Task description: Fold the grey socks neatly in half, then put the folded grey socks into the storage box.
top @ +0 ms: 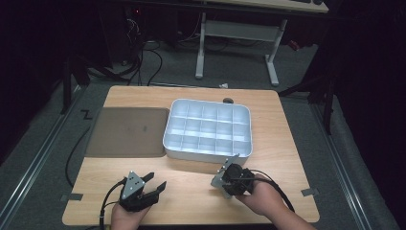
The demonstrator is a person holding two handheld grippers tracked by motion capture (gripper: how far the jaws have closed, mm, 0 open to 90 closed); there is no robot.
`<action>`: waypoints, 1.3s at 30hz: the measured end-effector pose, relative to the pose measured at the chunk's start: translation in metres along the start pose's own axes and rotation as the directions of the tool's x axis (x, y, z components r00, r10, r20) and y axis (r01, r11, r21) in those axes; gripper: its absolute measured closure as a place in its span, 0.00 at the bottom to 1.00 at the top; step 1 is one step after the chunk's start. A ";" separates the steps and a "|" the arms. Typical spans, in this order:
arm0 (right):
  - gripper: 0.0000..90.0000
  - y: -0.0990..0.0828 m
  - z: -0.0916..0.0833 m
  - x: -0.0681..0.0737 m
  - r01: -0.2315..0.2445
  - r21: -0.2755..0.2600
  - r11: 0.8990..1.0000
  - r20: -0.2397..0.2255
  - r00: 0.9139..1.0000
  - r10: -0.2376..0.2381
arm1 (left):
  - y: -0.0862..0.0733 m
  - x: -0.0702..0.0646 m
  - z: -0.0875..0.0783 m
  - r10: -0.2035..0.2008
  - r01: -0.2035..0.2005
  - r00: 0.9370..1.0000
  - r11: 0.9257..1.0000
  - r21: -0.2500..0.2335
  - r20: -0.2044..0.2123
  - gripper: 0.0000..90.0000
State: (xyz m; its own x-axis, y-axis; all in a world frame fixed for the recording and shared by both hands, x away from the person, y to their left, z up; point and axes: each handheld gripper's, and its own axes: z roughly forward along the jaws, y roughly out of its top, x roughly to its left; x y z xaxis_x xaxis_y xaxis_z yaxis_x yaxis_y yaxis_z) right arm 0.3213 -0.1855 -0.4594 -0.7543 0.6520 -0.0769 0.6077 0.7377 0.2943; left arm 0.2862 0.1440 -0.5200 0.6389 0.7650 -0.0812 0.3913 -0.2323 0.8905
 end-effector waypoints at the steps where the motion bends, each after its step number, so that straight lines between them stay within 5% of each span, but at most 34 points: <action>1: 0.81 -0.001 -0.001 -0.003 -0.006 0.001 1.000 -0.005 1.000 0.006 | 0.000 0.000 0.001 0.006 -0.006 1.000 1.000 0.004 -0.001 0.43; 5: 0.81 -0.004 -0.008 -0.013 -0.033 -0.007 0.999 -0.009 0.999 0.033 | -0.002 -0.001 0.004 0.015 -0.015 1.000 0.999 0.032 -0.006 0.41; 28: 0.81 -0.005 -0.062 -0.070 -0.148 -0.053 0.988 0.037 0.988 0.150 | -0.001 -0.001 0.002 0.024 -0.024 0.999 1.000 0.004 0.026 0.42; 39: 0.81 0.004 -0.072 -0.096 -0.182 -0.052 0.982 0.049 0.982 0.185 | -0.002 0.000 0.002 0.014 -0.014 0.999 1.000 0.002 0.030 0.42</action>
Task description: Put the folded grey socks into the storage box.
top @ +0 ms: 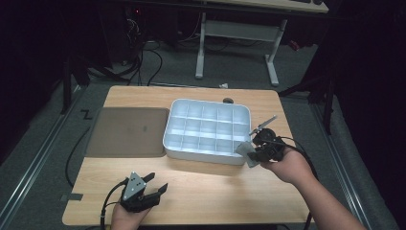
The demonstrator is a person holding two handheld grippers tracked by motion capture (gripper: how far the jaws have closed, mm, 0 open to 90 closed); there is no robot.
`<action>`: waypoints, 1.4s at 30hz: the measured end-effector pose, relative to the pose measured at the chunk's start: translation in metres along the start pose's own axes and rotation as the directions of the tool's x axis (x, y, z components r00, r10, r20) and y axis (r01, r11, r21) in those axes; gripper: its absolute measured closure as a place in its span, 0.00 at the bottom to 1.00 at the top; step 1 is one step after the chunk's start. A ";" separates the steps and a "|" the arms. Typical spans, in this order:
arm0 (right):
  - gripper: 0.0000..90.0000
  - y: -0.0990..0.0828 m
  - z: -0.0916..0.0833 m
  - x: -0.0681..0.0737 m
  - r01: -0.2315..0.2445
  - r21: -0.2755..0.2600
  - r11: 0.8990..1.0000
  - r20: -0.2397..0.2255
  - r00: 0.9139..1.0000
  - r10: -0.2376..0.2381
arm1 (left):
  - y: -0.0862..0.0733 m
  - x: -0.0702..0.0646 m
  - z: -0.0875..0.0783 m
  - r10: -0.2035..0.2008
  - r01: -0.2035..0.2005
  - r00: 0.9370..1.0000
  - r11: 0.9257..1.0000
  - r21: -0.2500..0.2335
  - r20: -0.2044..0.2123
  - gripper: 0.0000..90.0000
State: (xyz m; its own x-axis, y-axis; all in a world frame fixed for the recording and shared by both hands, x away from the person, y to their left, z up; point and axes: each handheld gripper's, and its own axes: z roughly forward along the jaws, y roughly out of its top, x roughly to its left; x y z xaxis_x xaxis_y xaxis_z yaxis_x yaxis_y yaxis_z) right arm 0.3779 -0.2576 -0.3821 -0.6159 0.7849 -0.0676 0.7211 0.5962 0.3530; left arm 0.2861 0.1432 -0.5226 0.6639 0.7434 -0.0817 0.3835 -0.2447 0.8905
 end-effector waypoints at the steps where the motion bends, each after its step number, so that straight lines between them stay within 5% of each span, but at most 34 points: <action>1: 0.81 0.002 0.000 -0.001 -0.005 0.002 1.000 -0.001 1.000 0.005 | 0.000 0.000 0.000 0.001 -0.001 1.000 1.000 -0.001 0.000 0.42; 9: 0.81 0.024 0.010 -0.007 -0.006 0.027 1.000 0.009 1.000 0.006 | 0.000 -0.003 -0.001 0.014 -0.014 1.000 1.000 0.000 -0.002 0.42; 18: 0.81 0.041 0.018 -0.016 -0.068 0.062 0.996 0.032 0.997 0.066 | -0.001 -0.004 -0.002 0.012 -0.012 1.000 1.000 0.001 0.001 0.42; 29: 0.81 0.047 0.030 -0.017 -0.105 0.123 0.987 0.054 0.994 0.099 | -0.001 -0.004 -0.002 0.013 -0.013 1.000 1.000 0.000 0.008 0.42; 42: 0.82 0.052 0.065 -0.016 -0.140 0.199 0.970 0.097 0.988 0.122 | -0.001 -0.005 -0.002 0.016 -0.016 1.000 1.000 0.006 0.012 0.42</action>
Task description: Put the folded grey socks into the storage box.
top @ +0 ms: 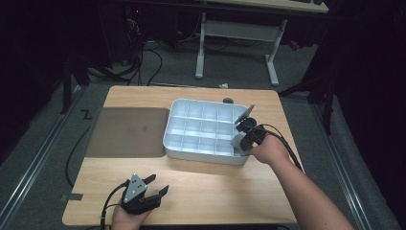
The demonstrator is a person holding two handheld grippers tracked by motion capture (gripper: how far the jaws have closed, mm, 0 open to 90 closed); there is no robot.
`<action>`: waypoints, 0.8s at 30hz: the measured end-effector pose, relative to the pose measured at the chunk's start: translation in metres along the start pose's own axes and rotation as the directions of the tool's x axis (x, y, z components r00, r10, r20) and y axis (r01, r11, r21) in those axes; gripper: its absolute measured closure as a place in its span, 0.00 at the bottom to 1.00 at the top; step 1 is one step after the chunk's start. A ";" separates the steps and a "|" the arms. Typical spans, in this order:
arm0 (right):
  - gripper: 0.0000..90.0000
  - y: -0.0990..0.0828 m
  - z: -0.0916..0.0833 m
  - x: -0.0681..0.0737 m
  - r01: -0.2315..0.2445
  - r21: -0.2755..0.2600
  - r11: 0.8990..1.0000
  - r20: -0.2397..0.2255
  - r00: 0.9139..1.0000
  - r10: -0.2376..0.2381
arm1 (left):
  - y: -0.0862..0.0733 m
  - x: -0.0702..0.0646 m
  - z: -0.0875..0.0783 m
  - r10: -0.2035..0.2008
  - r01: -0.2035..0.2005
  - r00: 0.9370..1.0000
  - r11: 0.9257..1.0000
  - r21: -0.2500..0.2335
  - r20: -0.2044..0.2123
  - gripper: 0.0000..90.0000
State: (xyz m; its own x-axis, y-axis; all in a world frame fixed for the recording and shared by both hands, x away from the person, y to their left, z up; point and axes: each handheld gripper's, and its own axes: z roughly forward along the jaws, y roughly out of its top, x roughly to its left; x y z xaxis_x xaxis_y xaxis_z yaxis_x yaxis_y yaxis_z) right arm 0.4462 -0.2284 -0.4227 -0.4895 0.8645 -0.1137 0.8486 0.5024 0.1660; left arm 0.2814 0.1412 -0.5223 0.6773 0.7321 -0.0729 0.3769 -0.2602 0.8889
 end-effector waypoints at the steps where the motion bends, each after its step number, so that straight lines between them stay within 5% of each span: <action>1: 0.83 0.001 0.003 0.000 0.008 0.006 1.000 0.005 1.000 -0.008 | 0.000 0.000 0.000 0.000 0.000 1.000 1.000 0.001 0.000 0.42; 5: 0.83 0.004 0.011 0.002 0.030 0.023 0.999 0.031 0.999 -0.031 | 0.000 0.000 0.000 0.001 -0.001 1.000 1.000 -0.001 -0.001 0.42; 24: 0.83 0.006 0.032 0.002 0.035 0.055 0.998 0.021 0.999 -0.036 | -0.001 -0.003 0.002 0.004 -0.004 1.000 1.000 0.004 0.006 0.42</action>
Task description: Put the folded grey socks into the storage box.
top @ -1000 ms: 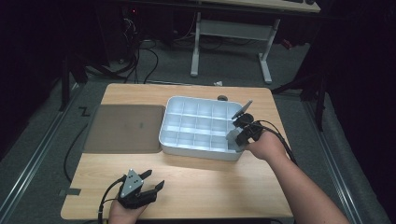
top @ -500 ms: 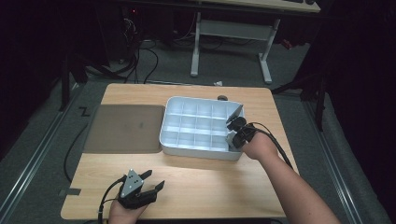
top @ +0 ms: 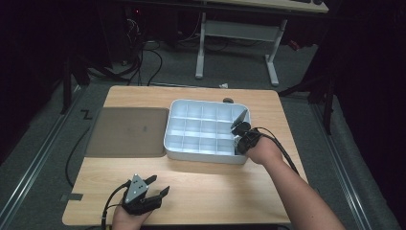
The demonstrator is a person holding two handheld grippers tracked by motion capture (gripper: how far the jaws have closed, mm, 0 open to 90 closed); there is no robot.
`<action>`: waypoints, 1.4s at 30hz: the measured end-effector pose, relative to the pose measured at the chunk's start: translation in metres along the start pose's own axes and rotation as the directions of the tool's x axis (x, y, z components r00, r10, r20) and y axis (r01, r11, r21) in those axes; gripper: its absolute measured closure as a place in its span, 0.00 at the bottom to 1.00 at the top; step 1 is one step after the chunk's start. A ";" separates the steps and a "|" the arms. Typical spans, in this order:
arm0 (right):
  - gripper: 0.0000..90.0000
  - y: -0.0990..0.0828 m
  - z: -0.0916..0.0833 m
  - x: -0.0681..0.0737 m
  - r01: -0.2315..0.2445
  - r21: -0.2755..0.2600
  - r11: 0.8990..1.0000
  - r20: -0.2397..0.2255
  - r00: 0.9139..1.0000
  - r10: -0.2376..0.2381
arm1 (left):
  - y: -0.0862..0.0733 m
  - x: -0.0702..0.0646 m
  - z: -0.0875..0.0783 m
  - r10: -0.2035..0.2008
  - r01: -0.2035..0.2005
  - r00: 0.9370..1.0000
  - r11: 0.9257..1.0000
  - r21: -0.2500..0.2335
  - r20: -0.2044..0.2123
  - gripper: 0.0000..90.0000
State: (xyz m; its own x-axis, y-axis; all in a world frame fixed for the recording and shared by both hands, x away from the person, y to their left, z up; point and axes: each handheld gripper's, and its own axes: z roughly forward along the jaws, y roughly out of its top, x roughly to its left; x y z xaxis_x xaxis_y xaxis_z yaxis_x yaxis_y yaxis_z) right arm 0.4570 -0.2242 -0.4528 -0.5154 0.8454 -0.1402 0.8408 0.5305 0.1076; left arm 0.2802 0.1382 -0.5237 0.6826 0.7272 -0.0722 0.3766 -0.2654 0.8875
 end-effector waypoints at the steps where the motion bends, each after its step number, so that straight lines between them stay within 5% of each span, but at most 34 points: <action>1: 0.83 0.000 0.000 0.001 -0.016 0.007 1.000 -0.003 1.000 0.016 | 0.000 0.000 0.000 -0.001 0.001 1.000 1.000 -0.002 -0.001 0.42; 13: 0.82 0.000 0.006 -0.003 -0.010 0.008 1.000 -0.031 0.999 0.011 | 0.000 0.000 0.000 -0.004 0.004 1.000 1.000 0.000 0.001 0.42; 23: 0.72 -0.001 0.001 -0.006 0.010 -0.001 1.000 -0.054 0.999 -0.010 | 0.000 0.000 0.000 -0.005 0.005 1.000 1.000 0.000 0.001 0.42; 35: 0.67 0.002 -0.017 -0.005 -0.003 -0.004 1.000 -0.063 0.998 0.003 | 0.000 0.000 0.000 -0.011 0.011 1.000 1.000 -0.001 0.004 0.42; 42: 0.70 0.008 -0.035 -0.009 0.007 -0.052 0.999 -0.063 0.998 -0.010 | 0.000 0.001 -0.001 -0.012 0.012 1.000 1.000 0.000 0.003 0.42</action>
State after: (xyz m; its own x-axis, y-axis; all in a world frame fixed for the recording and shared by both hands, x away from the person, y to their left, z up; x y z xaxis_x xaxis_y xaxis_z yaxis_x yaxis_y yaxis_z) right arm 0.4624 -0.2255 -0.4163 -0.5336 0.8420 -0.0792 0.8273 0.5391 0.1576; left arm 0.2805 0.1390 -0.5232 0.6800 0.7283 -0.0845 0.3849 -0.2565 0.8866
